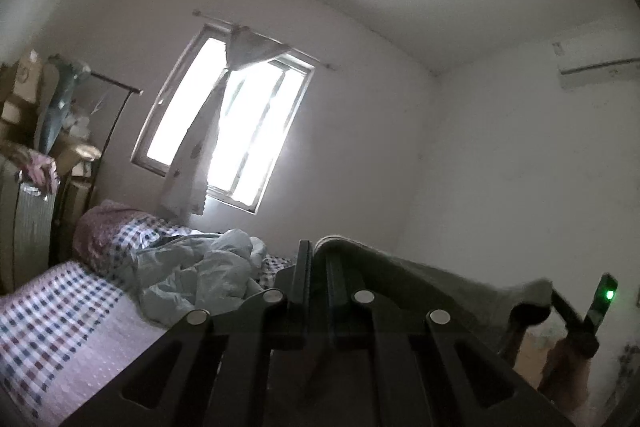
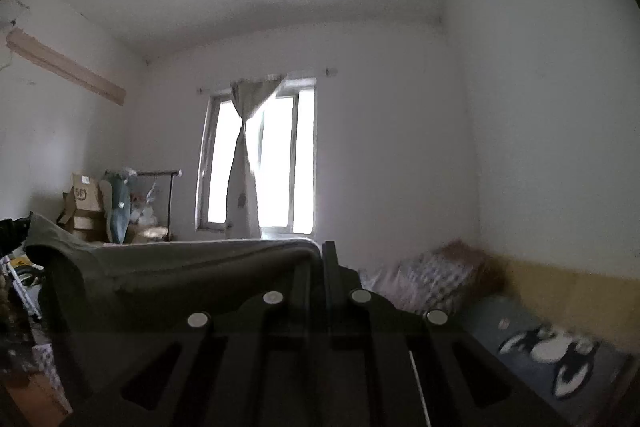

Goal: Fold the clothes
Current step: 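Raise the green shirt high with both tools, holding it stretched between them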

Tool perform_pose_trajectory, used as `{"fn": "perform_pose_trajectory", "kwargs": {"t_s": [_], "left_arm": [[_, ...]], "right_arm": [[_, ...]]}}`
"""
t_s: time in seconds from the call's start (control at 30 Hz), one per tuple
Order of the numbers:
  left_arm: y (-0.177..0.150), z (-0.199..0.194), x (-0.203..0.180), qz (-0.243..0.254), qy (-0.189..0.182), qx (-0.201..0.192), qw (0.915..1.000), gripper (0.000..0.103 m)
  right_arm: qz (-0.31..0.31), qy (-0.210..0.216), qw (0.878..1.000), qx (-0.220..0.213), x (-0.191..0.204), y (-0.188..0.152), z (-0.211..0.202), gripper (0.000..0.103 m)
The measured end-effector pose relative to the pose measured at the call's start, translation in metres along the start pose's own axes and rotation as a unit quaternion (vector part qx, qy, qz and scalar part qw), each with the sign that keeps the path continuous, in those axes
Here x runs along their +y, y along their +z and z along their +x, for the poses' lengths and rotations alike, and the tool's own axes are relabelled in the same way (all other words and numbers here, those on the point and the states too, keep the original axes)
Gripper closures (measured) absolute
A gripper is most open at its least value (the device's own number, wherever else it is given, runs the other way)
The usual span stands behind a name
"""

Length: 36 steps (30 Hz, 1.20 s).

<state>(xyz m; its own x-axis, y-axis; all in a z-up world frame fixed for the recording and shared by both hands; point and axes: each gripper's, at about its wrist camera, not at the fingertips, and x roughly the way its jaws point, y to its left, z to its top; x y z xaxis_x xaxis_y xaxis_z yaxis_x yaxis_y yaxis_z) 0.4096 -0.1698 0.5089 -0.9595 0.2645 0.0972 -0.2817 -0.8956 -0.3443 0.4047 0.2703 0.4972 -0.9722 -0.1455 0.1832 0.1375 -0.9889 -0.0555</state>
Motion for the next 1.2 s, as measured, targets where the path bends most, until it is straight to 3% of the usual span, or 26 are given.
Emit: {"fn": "perform_pose_trajectory", "kwargs": {"t_s": [0.2, 0.37, 0.63, 1.03, 1.2], "left_arm": [[0.007, -0.012, -0.015, -0.013, -0.009, 0.013, 0.9998, 0.098], [0.007, -0.029, -0.029, 0.003, -0.005, -0.001, 1.0000, 0.098], [0.009, -0.044, -0.049, 0.025, 0.007, -0.002, 0.9997, 0.099], [0.020, -0.095, -0.068, 0.056, 0.016, -0.037, 0.9976, 0.099], [0.027, -0.094, -0.063, 0.057, 0.022, -0.053, 0.9967, 0.099]], "right_arm": [[-0.009, -0.013, 1.000, -0.024, -0.003, 0.027, -0.029, 0.099], [-0.006, -0.016, 0.999, -0.035, -0.008, 0.029, -0.051, 0.099], [0.001, -0.015, 1.000, -0.024, -0.014, 0.024, -0.052, 0.099], [-0.005, -0.001, 0.999, -0.036, -0.014, 0.026, -0.073, 0.099], [-0.010, 0.012, 0.999, -0.048, -0.010, 0.029, -0.083, 0.099]]}}
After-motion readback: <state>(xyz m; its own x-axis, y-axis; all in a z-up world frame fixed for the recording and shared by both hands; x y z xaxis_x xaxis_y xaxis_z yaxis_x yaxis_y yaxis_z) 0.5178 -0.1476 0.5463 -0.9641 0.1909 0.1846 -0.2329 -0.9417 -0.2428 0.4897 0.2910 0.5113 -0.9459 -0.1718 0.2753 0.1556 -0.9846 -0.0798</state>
